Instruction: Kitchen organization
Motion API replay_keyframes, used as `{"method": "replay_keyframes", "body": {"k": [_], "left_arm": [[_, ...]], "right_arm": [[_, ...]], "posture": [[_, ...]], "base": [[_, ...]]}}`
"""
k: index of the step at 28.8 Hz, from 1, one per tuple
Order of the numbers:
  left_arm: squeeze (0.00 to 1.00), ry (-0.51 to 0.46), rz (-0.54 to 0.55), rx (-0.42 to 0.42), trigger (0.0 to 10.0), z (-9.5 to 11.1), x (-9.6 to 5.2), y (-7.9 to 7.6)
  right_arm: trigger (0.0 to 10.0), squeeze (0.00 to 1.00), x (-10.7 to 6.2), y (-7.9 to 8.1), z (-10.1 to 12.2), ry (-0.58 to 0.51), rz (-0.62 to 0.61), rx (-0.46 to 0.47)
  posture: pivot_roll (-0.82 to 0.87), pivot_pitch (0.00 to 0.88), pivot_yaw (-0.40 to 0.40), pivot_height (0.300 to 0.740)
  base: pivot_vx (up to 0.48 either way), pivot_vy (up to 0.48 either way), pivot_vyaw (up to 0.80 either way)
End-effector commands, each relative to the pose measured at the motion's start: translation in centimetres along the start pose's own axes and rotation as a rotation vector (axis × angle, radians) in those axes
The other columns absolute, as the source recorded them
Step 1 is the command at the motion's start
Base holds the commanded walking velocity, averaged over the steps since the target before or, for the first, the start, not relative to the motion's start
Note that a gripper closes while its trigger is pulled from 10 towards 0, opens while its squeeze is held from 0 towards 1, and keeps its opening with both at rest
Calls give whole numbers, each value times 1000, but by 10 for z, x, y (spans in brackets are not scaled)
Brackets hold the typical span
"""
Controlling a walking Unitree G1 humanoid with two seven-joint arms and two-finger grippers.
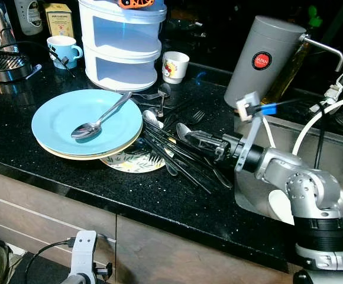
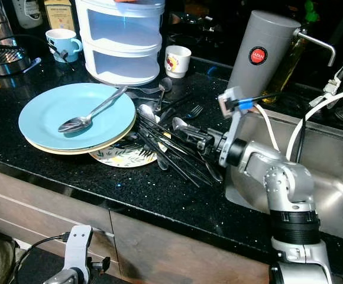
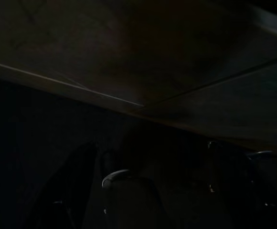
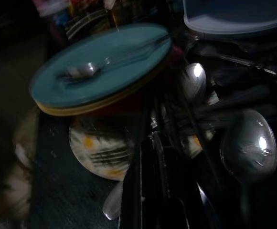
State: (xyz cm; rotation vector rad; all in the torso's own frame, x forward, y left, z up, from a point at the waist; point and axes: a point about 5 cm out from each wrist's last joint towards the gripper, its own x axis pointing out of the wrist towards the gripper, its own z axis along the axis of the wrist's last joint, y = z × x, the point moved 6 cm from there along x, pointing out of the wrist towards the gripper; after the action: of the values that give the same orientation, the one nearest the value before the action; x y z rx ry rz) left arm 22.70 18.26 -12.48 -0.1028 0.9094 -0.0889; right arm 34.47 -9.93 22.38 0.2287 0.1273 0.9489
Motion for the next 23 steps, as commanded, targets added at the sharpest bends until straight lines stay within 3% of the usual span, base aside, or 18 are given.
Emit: {"method": "replay_keyframes", "body": {"k": [1,2,4,5,7,8,13,14,15,16,23], "left_arm": [[0,28,-10,-3,10000,-8,0,-5],[0,28,-11,-2,10000,-9,0,-5],[0,30,-13,-1,10000,-9,0,-6],[0,30,-13,0,10000,-9,0,-6],[0,30,-13,0,10000,-9,0,-6],[0,31,-14,0,10000,-10,0,-6],[0,32,-16,-1,10000,-11,0,-7],[0,31,-16,-3,10000,-10,0,-7],[0,31,-16,-3,10000,-10,0,-7],[0,31,-15,-4,10000,-11,0,-7],[0,32,-15,-3,10000,-11,0,-7]], "right_arm": [[1686,0,-3,0,1,15,-9,-57],[10000,0,-3,-3,-7,63,-36,-110],[10000,0,-1,-9,-18,134,-81,-158],[10000,416,0,-11,-20,144,-97,-165],[10000,416,0,-11,-20,144,-97,-165],[10000,1000,2,-14,-19,145,-116,-171],[10000,1000,3,-27,-15,147,-198,-177],[10000,729,1,-35,-17,174,-234,-195],[10000,729,1,-35,-17,174,-234,-195],[10000,0,0,-37,-22,195,-238,-189],[10000,0,-5,-45,-38,271,-277,-180]], "posture": [[81,0,-82,740],[82,0,-83,740],[80,0,-84,740],[81,0,-85,740],[81,0,-85,740],[82,0,-84,740],[85,3,-87,740],[86,4,-88,740],[86,4,-88,740],[85,5,-86,740],[84,12,-84,740]], "base": [[0,0,0],[0,0,0],[0,0,0],[0,0,0],[0,0,0],[0,0,0],[0,0,0],[0,0,0],[0,0,0],[0,0,0],[0,0,0]]}}
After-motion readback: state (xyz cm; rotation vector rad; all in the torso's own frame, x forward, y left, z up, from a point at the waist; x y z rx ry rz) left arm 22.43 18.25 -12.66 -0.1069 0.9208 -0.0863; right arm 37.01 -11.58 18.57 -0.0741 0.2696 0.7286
